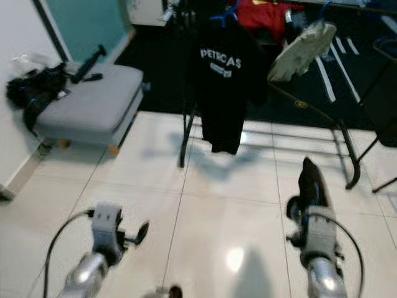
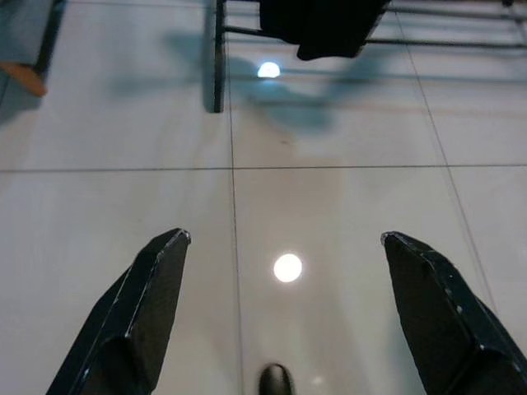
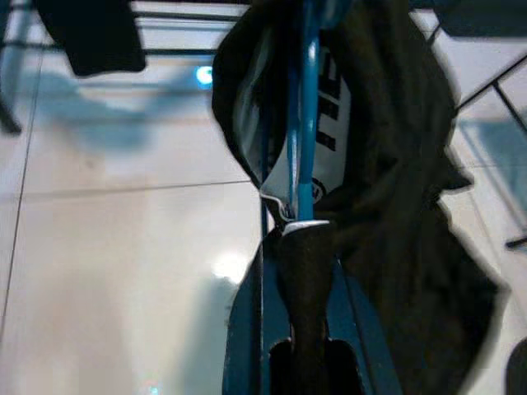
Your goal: Hang hanger
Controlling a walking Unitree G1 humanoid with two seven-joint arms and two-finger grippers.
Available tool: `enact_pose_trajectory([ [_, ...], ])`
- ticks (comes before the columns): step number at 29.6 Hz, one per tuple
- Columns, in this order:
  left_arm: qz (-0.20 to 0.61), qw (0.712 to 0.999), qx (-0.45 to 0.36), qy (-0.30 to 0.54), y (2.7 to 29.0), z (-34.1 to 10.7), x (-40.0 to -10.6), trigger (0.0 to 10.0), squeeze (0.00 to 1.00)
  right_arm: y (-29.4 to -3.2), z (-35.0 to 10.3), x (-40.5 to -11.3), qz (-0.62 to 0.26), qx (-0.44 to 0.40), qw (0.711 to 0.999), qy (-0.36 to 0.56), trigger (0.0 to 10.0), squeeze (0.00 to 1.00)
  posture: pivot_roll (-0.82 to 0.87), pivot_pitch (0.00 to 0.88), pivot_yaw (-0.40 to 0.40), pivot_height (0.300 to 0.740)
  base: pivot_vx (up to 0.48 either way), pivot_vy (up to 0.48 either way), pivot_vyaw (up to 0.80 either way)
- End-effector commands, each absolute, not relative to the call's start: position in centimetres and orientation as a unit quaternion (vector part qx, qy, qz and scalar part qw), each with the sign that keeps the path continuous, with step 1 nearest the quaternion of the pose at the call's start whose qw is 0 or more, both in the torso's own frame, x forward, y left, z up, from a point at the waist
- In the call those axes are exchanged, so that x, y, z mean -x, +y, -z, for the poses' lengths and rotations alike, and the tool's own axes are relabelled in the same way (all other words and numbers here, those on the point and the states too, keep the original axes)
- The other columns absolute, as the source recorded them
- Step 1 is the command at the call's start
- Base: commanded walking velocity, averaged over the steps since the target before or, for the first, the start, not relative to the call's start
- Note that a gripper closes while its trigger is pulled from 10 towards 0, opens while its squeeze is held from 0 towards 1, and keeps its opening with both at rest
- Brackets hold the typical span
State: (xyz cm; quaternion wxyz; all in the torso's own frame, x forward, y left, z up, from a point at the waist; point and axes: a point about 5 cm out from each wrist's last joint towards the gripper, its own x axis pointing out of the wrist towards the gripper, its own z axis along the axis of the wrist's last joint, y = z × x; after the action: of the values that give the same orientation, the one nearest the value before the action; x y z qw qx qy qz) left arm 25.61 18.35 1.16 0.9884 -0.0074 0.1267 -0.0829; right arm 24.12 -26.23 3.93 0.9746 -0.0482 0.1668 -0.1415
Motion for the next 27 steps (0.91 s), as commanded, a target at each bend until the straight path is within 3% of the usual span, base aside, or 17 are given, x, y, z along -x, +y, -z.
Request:
enact_pose_trajectory([
  [1, 0.088, 0.987, 0.005, 0.131, 18.2, -0.9, -25.5, 10.0, 0.0, -26.9, -3.5, -23.3, 0.155, 0.057, 0.97, 0.177, 10.0, 0.0, -0.07, 0.181, -0.006, 0.74, 0.48, 0.0, -0.8],
  [7, 0.087, 0.988, 0.002, 0.129, 18.2, -0.8, -25.6, 10.0, 0.0, -26.7, -4.6, -24.0, 0.149, 0.067, 0.974, 0.154, 10.0, 0.0, -0.07, 0.181, -0.005, 0.74, 0.48, 0.0, -0.8],
  [27, 0.079, 0.989, 0.0, 0.124, 18.3, -0.7, -25.9, 10.0, 0.0, -26.6, -10.3, -26.3, 0.148, 0.072, 0.984, 0.065, 10.0, 0.0, -0.07, 0.181, -0.001, 0.74, 0.48, 0.0, 0.0],
])
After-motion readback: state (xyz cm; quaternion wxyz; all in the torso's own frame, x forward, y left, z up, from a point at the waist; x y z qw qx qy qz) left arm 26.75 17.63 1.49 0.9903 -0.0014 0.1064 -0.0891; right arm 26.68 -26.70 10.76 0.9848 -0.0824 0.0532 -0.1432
